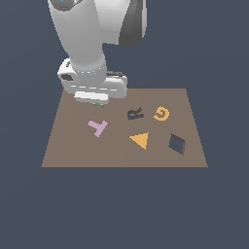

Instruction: Insert a designated object into the corresponding slot on a board.

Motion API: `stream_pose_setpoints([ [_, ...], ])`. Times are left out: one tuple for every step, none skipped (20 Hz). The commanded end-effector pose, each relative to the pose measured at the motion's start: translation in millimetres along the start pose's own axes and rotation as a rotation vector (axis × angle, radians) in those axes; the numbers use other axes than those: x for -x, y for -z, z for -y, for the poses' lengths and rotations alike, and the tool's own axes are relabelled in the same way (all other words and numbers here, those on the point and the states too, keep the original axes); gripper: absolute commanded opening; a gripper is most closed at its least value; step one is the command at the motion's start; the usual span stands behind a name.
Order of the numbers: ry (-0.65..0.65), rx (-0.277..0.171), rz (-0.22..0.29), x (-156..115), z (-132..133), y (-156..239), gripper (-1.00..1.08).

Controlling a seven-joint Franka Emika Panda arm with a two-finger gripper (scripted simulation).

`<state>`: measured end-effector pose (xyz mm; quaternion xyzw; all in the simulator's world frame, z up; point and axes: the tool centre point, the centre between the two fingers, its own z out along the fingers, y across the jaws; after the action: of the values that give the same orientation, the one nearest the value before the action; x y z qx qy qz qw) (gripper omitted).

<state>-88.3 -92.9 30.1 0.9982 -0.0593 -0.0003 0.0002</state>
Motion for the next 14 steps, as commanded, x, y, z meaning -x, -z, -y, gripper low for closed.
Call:
stream_pose_setpoints([
  [0.001,0.000,0.000,-0.2,0.4,-0.4,-1.00],
  [0.001,0.000,0.000,-0.2,0.4,-0.4,-1.00],
  [0.001,0.000,0.000,-0.2,0.4,-0.4,-1.00],
  [0.001,0.000,0.000,-0.2,0.4,-0.4,-1.00],
  [0.000,0.000,0.000,0.1,0.0,0.1,-1.00],
  [0.000,0.000,0.000,0.1,0.0,0.2,-1.00],
  [0.001,0.000,0.000,0.0,-0.1,0.2,-1.00],
  [0.003,0.000,0.000,-0.2,0.0,0.2,-1.00],
  [0.008,0.000,0.000,-0.6,0.1,0.2,-1.00],
  [0.014,0.000,0.000,-1.1,0.3,0.3,-1.00],
  [0.022,0.000,0.000,-1.7,0.4,0.3,-1.00],
  [0.031,0.000,0.000,-2.5,0.7,0.4,-1.00],
  [0.043,0.000,0.000,-3.4,1.0,0.5,-1.00],
  [0.056,0.000,0.000,-4.5,1.3,0.5,-1.00],
])
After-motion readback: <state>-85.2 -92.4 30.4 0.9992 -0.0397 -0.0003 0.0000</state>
